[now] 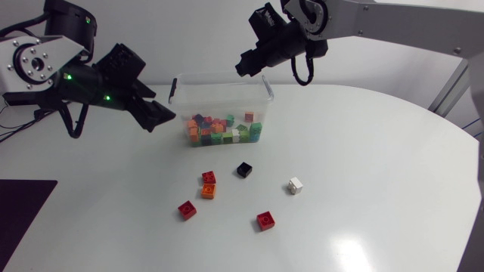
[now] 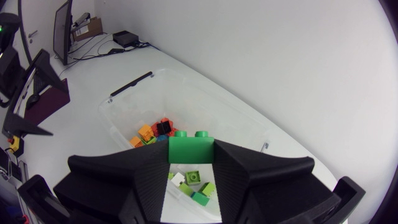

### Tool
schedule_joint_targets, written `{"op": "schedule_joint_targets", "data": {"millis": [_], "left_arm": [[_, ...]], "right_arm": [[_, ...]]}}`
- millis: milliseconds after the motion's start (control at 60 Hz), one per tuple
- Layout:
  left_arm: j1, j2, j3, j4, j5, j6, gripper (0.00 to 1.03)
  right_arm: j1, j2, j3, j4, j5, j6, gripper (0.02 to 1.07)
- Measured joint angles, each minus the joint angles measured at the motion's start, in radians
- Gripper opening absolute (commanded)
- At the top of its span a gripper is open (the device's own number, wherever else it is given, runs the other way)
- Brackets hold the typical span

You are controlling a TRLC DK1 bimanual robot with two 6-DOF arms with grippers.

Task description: Place the duplo bricks in the container

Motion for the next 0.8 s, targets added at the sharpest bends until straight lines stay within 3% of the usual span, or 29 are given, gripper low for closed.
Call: {"op": "schedule_joint_targets", "data": {"millis": [283,333,417,467,800], "left_arm": [[-0.080,-0.014,-0.140,-0.097,-0.095,0.070,0.98],[-0.085,-0.014,-0.152,-0.108,-0.099,0.074,0.98],[-0.093,-0.014,-0.164,-0.117,-0.107,0.076,0.98],[-0.103,-0.010,-0.174,-0.122,-0.125,0.076,0.98],[-0.207,0.125,-0.220,-0.159,-0.189,0.076,0.98]], "right_arm": [[0.000,0.148,0.163,0.000,0.000,0.000,0.37],[0.000,0.163,0.179,0.000,0.004,0.000,0.49],[0.000,0.188,0.209,-0.003,0.017,0.000,0.86],[0.000,0.210,0.239,-0.012,0.023,0.000,0.92],[0.000,0.220,0.246,-0.053,0.037,0.000,0.97]]}}
